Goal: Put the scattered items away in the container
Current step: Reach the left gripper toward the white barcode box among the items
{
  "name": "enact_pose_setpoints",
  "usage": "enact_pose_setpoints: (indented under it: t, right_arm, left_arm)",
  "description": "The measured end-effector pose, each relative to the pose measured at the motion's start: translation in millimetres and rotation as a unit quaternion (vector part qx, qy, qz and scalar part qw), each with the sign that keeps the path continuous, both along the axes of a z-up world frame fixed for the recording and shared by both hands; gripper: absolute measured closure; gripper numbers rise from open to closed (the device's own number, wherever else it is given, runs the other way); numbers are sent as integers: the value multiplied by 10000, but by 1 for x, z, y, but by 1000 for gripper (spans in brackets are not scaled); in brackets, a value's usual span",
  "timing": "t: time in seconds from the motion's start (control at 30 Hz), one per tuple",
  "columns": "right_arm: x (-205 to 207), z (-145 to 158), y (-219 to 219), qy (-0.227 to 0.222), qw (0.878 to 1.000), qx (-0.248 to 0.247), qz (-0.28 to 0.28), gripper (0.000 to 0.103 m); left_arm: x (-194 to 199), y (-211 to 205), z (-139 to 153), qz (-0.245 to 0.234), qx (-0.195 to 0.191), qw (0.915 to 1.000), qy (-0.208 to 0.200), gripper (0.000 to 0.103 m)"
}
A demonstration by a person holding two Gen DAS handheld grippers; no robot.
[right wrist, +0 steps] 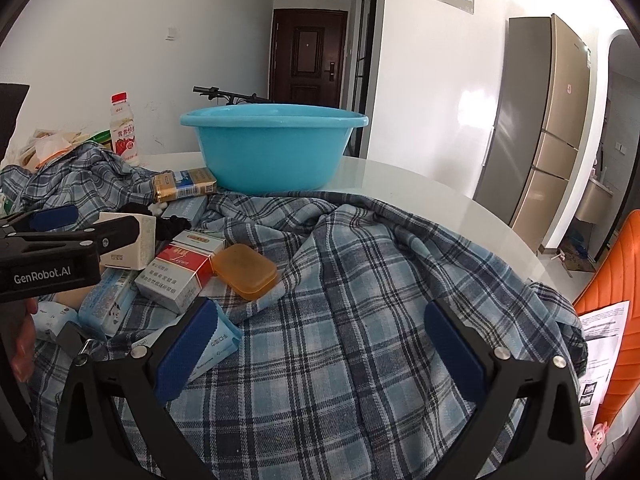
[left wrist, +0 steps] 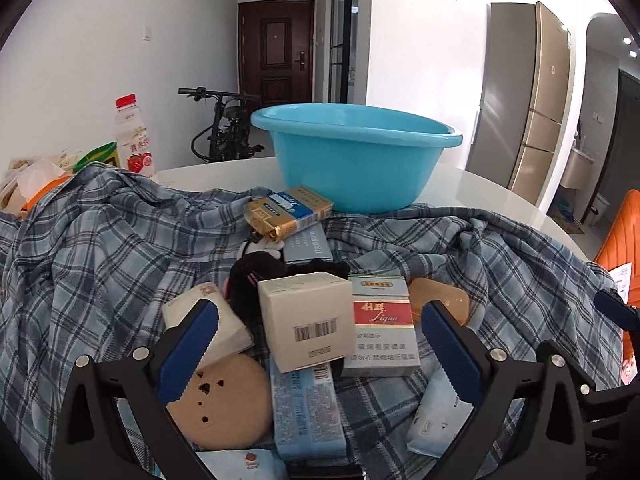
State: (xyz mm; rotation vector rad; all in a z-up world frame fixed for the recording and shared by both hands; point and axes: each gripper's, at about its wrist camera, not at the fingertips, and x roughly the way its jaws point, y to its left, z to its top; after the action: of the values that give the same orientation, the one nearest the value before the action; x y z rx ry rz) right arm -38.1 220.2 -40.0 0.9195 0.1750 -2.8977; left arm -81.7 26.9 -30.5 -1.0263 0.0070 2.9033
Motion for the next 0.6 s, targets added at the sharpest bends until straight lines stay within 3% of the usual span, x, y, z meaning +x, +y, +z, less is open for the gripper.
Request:
enact_pose_setpoints:
  t: [0.13,0.33,0.6]
  right_arm:
    - [1,-1,1,-10,10000,35,-13,0]
    - [-2,-1,11,-36,9999,2,-118,0]
    - [-2,-4,10,-76,9999,28,-93,0]
  left_arm:
    - [-13,6,-6,287,-429,9987,-11,0]
    - [-30,-13,-14,501,4,9986,-176,0]
    - [-40,-7,-21,497,-367,9979,-206,0]
